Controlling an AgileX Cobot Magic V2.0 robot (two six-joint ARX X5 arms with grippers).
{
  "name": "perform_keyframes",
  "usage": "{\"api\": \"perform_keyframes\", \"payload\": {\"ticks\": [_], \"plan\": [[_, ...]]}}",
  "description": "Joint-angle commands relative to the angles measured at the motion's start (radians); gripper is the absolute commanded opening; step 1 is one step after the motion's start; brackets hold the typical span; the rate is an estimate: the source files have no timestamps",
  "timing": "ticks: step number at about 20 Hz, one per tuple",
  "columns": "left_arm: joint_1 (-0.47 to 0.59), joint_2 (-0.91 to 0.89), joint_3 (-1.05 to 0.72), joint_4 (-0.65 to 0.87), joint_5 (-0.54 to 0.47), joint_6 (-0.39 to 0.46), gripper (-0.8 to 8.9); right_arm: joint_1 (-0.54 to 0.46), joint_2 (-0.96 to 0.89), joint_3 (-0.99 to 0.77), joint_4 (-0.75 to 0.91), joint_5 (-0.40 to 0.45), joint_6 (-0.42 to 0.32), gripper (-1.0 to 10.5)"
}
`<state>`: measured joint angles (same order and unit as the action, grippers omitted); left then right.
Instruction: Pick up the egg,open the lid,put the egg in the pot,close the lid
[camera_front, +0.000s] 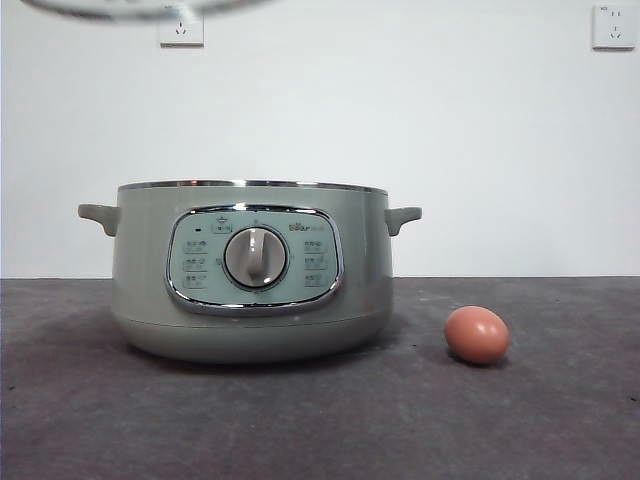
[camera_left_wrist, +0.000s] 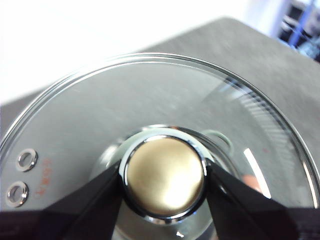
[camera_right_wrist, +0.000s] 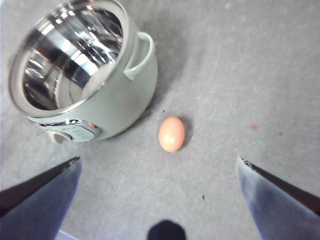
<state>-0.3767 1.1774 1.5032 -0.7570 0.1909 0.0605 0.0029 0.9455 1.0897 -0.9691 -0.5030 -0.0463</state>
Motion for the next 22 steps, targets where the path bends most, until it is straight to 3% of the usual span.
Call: {"api": "perform_keyframes", "payload": {"ticks": [1,4,8,15,20,22], "plan": [[0.032,-0.103,0.006,-0.017,-0.034,-0.013,-0.08,0.042,0.067,0.002,0.044,-0.006,-0.010,6.6],[0.049,-0.211,0.006,-0.113,-0.083,-0.015,-0.08,0.131,0.172,0.002,0.098,0.025,-0.010,6.6],[0.049,-0.313,0.006,-0.227,-0.088,-0.025,-0.08,0.240,0.310,0.002,0.167,0.167,0.000,6.6],[0.049,-0.393,0.006,-0.343,-0.087,-0.031,-0.08,0.419,0.562,0.002,0.326,0.343,0.071,6.6],[0.049,-0.393,0.006,-0.371,-0.087,-0.026,-0.08,0.455,0.692,0.002,0.355,0.456,0.073,6.6],[0.049,-0.393,0.006,-0.372,-0.087,-0.026,-0.08,0.455,0.723,0.002,0.372,0.478,0.074,5.9]]}}
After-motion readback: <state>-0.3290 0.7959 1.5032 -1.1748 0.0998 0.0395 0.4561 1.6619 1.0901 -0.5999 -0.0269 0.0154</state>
